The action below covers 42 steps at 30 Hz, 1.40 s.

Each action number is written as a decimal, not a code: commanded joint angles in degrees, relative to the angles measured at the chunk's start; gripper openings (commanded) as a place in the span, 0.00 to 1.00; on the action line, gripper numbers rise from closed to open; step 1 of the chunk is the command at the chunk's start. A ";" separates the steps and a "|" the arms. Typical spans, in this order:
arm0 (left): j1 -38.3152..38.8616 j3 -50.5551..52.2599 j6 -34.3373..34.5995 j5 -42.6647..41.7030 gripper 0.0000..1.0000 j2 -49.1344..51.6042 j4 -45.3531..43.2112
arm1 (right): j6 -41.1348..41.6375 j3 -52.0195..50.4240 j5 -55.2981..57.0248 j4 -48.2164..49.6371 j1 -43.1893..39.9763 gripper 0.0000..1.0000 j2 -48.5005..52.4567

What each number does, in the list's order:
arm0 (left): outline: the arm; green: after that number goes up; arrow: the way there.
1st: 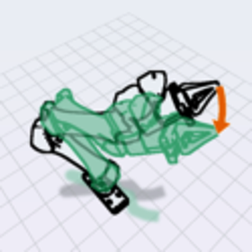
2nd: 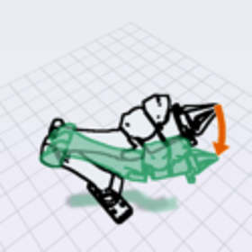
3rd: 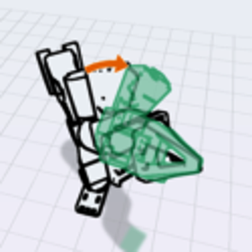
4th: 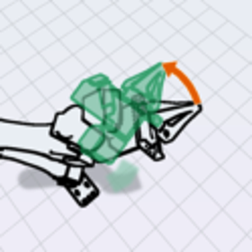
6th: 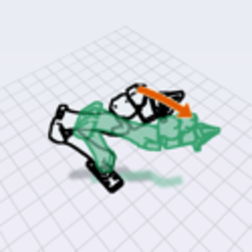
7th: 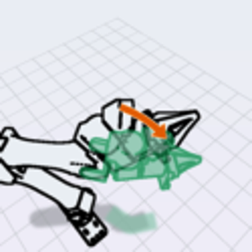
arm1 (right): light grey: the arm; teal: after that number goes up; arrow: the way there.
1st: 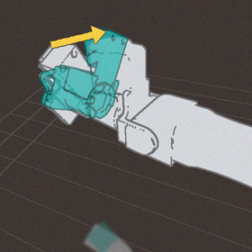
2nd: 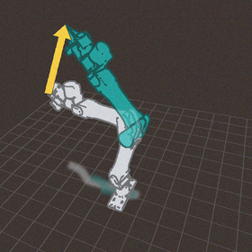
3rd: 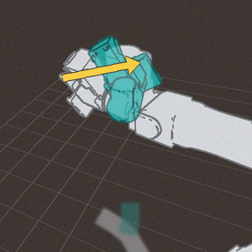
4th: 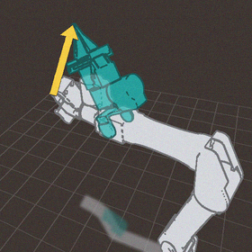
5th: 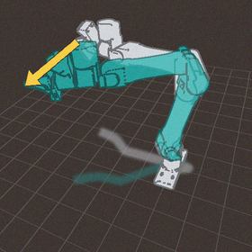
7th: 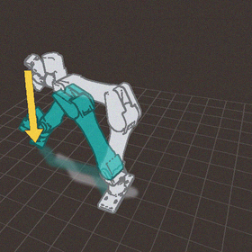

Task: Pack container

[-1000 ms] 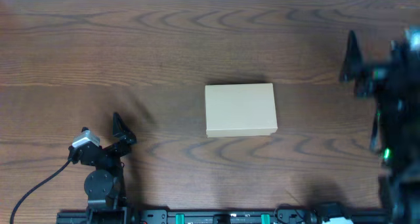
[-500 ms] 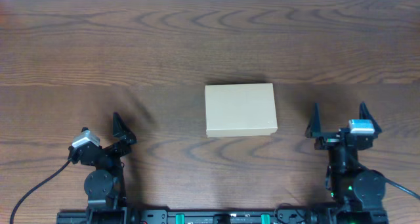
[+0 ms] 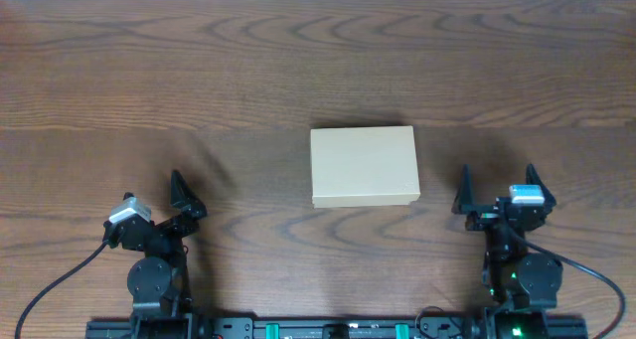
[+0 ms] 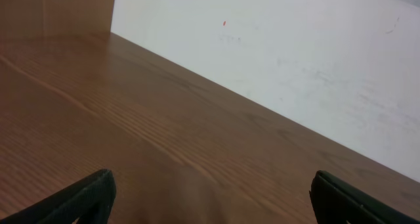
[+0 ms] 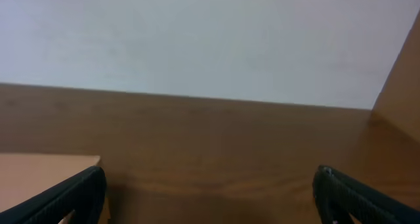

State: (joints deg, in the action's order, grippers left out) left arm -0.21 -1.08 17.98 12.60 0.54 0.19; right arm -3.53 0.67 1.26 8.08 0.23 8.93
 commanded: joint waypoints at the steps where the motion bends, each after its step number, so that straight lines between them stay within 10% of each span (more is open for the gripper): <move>1: 0.17 0.81 -0.63 1.09 0.95 -0.28 2.91 | 0.07 -0.35 -0.66 -1.51 -0.37 0.99 -0.52; 42: 0.17 0.81 -0.63 1.09 0.95 -0.28 2.91 | 3.52 -0.35 -0.87 -12.37 -0.37 0.99 -0.42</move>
State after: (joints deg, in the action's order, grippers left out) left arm -0.21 -1.10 18.00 12.60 0.54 0.23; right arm -0.62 0.43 0.80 -4.01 0.23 8.75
